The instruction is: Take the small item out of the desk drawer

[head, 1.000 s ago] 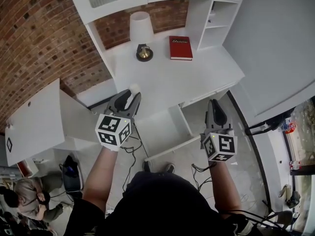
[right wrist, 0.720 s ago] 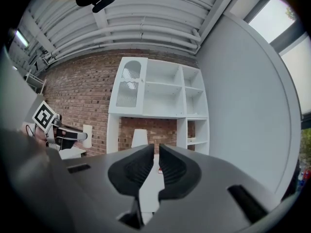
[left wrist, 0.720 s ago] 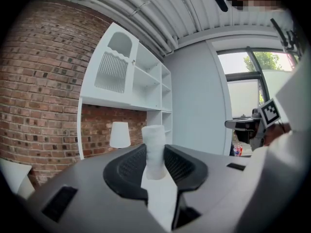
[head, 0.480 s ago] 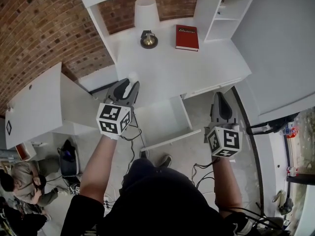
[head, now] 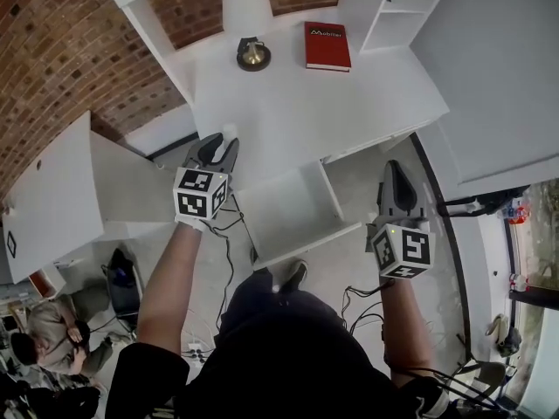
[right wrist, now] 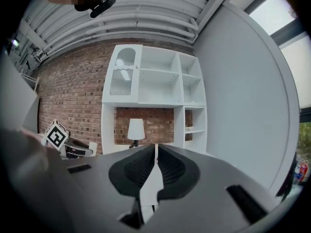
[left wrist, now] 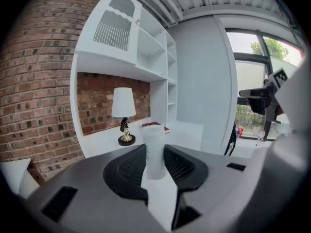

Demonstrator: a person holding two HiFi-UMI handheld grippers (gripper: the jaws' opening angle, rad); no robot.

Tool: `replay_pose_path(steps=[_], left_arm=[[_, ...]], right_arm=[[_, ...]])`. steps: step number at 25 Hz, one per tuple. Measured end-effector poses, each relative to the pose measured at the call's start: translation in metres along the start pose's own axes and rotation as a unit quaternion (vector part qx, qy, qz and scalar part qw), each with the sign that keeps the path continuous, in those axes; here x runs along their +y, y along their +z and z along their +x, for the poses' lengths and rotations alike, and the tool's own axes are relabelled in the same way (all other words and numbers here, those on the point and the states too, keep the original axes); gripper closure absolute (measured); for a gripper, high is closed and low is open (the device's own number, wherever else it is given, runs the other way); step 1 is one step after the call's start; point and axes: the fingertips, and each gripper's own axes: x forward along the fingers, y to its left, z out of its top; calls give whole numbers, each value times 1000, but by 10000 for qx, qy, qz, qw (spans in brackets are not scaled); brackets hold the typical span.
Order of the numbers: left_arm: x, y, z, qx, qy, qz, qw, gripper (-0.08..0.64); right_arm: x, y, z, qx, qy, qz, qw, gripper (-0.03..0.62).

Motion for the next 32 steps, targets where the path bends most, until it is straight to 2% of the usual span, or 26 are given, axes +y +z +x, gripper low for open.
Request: replay_pose_path(steps=[5, 12, 16, 21, 26, 29, 32], left_arm=[[23, -39, 52, 560, -287, 166, 9979, 448], [42, -98, 113, 1409, -659, 245, 9875, 448], [43, -126, 136, 1844, -841, 373, 9785, 448], [43, -156, 156, 2565, -1054, 507, 9594, 446], [37, -163, 170, 2788, -1178, 490, 9518, 439], [34, -166, 173, 2875, -1190, 666, 9480, 437], [31, -165, 172, 2760, -1211, 558, 9519, 420]], right_arm=[[3, -10, 15, 216, -275, -8, 9994, 577], [10, -21, 32, 461, -612, -30, 9971, 577], [11, -28, 37, 582, -768, -13, 9953, 577], [12, -31, 38, 651, -951, 0, 9933, 578], [8, -36, 32, 690, -1106, 68, 9914, 580], [8, -38, 32, 713, -1126, 103, 9910, 583], [6, -35, 33, 687, -1114, 105, 9913, 583]])
